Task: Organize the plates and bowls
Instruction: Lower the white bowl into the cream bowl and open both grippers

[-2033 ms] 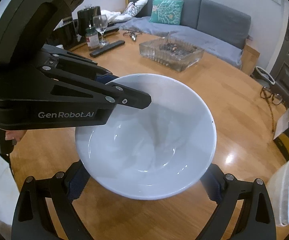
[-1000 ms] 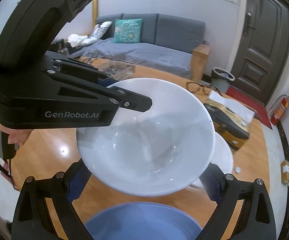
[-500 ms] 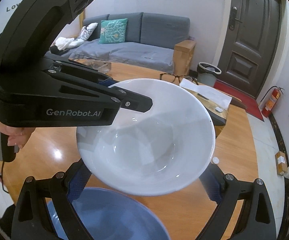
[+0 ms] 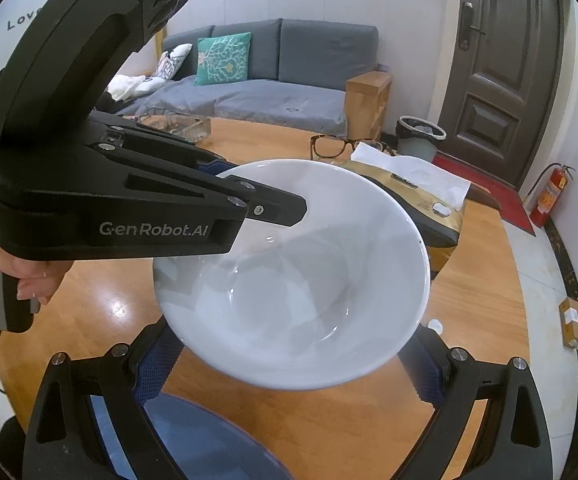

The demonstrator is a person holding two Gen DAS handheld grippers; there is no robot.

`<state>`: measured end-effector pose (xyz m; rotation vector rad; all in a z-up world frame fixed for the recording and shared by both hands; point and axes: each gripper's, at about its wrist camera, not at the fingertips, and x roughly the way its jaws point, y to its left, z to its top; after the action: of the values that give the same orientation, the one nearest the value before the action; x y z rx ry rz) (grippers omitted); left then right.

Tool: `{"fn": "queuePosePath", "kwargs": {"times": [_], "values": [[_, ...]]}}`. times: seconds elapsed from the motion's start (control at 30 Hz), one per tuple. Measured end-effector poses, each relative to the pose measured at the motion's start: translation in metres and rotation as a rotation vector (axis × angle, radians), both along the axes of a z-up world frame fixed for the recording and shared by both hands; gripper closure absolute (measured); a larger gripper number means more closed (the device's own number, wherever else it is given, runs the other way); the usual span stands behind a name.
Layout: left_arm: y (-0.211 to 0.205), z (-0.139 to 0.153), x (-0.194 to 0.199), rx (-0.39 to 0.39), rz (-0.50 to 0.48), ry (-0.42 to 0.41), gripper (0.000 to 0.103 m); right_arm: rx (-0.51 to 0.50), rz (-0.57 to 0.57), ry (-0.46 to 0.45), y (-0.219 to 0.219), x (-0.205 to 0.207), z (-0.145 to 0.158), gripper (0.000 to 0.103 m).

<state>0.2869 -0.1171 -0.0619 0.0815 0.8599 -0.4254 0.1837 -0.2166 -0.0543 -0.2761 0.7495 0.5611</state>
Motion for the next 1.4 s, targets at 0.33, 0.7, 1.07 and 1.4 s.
{"fn": "queuePosePath", "kwargs": {"times": [0.33, 0.7, 1.07, 1.4], "values": [[0.003, -0.011, 0.008, 0.016, 0.009, 0.010, 0.086, -0.003, 0.009, 0.010, 0.004, 0.008, -0.009, 0.009], [0.003, -0.014, 0.006, 0.039, 0.003, -0.010, 0.085, -0.008, 0.012, 0.021, 0.006, 0.009, -0.010, 0.009], [0.004, -0.020, 0.009, 0.041, 0.002, 0.009, 0.084, -0.015, 0.028, 0.045, 0.007, 0.011, -0.009, 0.009], [0.005, -0.029, 0.013, 0.029, 0.002, 0.029, 0.083, -0.012, 0.038, 0.048, 0.003, 0.010, -0.009, 0.009]]}}
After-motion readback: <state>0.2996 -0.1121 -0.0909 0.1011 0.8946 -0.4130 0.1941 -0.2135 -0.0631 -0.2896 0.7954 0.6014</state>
